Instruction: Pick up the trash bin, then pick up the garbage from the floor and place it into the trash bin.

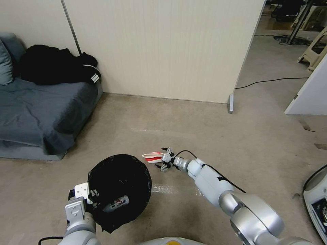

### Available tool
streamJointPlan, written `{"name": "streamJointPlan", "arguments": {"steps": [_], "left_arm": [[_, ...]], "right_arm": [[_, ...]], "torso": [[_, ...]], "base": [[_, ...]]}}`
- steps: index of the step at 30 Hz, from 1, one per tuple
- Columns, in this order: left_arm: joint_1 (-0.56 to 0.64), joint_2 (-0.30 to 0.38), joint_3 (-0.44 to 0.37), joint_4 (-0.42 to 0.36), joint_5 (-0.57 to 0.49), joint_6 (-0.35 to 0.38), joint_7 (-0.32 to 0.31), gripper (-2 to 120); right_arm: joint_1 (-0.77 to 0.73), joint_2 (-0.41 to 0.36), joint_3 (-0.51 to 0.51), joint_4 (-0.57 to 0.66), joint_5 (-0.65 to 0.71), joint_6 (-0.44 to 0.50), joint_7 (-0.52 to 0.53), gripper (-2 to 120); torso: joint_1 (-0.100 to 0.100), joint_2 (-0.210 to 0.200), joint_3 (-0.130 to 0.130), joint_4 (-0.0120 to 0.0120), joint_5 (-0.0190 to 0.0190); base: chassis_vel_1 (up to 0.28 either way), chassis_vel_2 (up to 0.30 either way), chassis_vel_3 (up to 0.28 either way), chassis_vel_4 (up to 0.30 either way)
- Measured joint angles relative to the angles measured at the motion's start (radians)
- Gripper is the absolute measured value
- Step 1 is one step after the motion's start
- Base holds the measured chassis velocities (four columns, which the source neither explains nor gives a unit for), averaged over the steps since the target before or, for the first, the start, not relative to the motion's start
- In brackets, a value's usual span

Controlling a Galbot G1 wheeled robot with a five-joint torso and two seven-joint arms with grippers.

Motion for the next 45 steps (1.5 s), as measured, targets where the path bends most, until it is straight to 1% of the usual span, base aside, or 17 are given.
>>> {"name": "streamJointPlan", "arguments": {"steps": [6, 11, 13, 14, 16, 18, 19, 23, 24, 27, 28, 31, 32, 35, 36, 39, 45], "left_arm": [[-0.007, -0.003, 0.008, 0.012, 0.006, -0.001, 0.001, 0], [-0.008, -0.004, 0.009, 0.018, 0.008, -0.001, 0.001, 0], [-0.008, -0.004, 0.01, 0.02, 0.009, -0.001, 0.001, 0], [-0.008, -0.004, 0.011, 0.022, 0.01, -0.001, 0.001, 0], [-0.008, -0.005, 0.012, 0.022, 0.011, -0.001, 0.001, 0], [-0.009, -0.006, 0.014, 0.024, 0.013, -0.002, 0.001, 0], [-0.009, -0.006, 0.014, 0.024, 0.013, -0.002, 0.001, 0], [-0.009, -0.006, 0.015, 0.026, 0.015, -0.004, 0.001, 0], [-0.009, -0.006, 0.015, 0.026, 0.015, -0.004, 0.001, 0], [-0.007, -0.006, 0.015, 0.03, 0.016, -0.006, 0.001, 0], [-0.007, -0.006, 0.015, 0.03, 0.016, -0.006, 0.001, 0], [-0.006, -0.006, 0.015, 0.032, 0.018, -0.007, 0.001, 0], [-0.006, -0.006, 0.015, 0.032, 0.018, -0.007, 0.001, 0], [-0.006, -0.004, 0.016, 0.037, 0.019, -0.007, 0.001, 0], [-0.006, -0.004, 0.016, 0.037, 0.019, -0.007, 0.001, 0], [-0.006, -0.003, 0.017, 0.041, 0.022, -0.008, 0.001, 0], [-0.011, -0.004, 0.022, 0.044, 0.026, -0.007, 0.001, 0]], "right_arm": [[0.003, 0.007, 0.0, -0.011, 0.002, -0.035, 0.01, 100], [0.004, 0.003, 0.001, -0.024, 0.003, -0.047, 0.021, 94], [0.004, 0.001, 0.002, -0.026, 0.004, -0.051, 0.025, 89], [0.005, -0.001, 0.003, -0.026, 0.004, -0.052, 0.029, 84], [0.006, -0.002, 0.003, -0.026, 0.005, -0.053, 0.031, 82], [0.008, -0.004, 0.004, -0.026, 0.005, -0.057, 0.035, 72], [0.008, -0.004, 0.004, -0.026, 0.005, -0.057, 0.035, 72], [0.011, -0.009, 0.004, -0.027, 0.009, -0.062, 0.042, 52], [0.011, -0.009, 0.004, -0.027, 0.009, -0.062, 0.042, 52], [0.011, -0.008, 0.004, -0.021, 0.006, -0.067, 0.057, 37], [0.011, -0.008, 0.004, -0.021, 0.006, -0.067, 0.057, 37], [0.01, -0.003, 0.004, -0.015, 0.001, -0.072, 0.069, 22], [0.01, -0.003, 0.004, -0.015, 0.001, -0.072, 0.069, 22], [0.01, 0.002, 0.004, -0.01, 0.001, -0.073, 0.074, 10], [0.01, 0.002, 0.004, -0.01, 0.001, -0.073, 0.074, 10], [0.013, 0.004, 0.005, -0.009, 0.002, -0.073, 0.075, 0], [0.015, 0.006, 0.005, -0.008, 0.003, -0.073, 0.079, 0]], "torso": [[0.0, 0.0, 0.0, 0.0, 0.0], [0.0, 0.0, 0.0, -0.0001, 0.0], [0.0, 0.0, 0.0, -0.0001, 0.0001], [0.0, 0.0, 0.0, -0.0001, 0.0001], [0.0, 0.0, 0.0, 0.0, 0.0001], [0.0, 0.0, 0.0, 0.0, 0.0002], [0.0, 0.0, 0.0, 0.0, 0.0002], [0.0, 0.0, 0.0, 0.0, 0.0002], [0.0, 0.0, 0.0, 0.0, 0.0002], [0.0, 0.0, 0.0, 0.0, 0.0002], [0.0, 0.0, 0.0, 0.0, 0.0002], [0.0, 0.0, 0.0, 0.0001, 0.0003], [0.0, 0.0, 0.0, 0.0001, 0.0003], [0.0, 0.0, 0.0, 0.0001, 0.0004], [0.0, 0.0, 0.0, 0.0001, 0.0004], [0.0, 0.0, 0.0, 0.0001, 0.0003], [0.0, 0.0, 0.0, 0.0001, 0.0002]], "base": [[0.0, 0.0, 0.0, 0.0], [0.0, 0.0, 0.0, 0.0], [0.0, 0.0, 0.0, 0.0], [0.0, 0.0, 0.0, 0.0], [0.0, 0.0, 0.0, 0.0], [0.0, 0.0, 0.0, 0.0], [0.0, 0.0, 0.0, 0.0], [0.0, 0.0, 0.0, 0.0], [0.0, 0.0, 0.0, 0.0], [0.0, 0.0, 0.0, 0.0], [0.0, 0.0, 0.0, 0.0], [0.0, 0.0, 0.0, 0.0], [0.0, 0.0, 0.0, 0.0], [0.0, 0.0, 0.0, 0.0], [0.0, 0.0, 0.0, 0.0], [0.0, 0.0, 0.0, 0.0], [0.0, 0.0, 0.0, 0.0]]}}
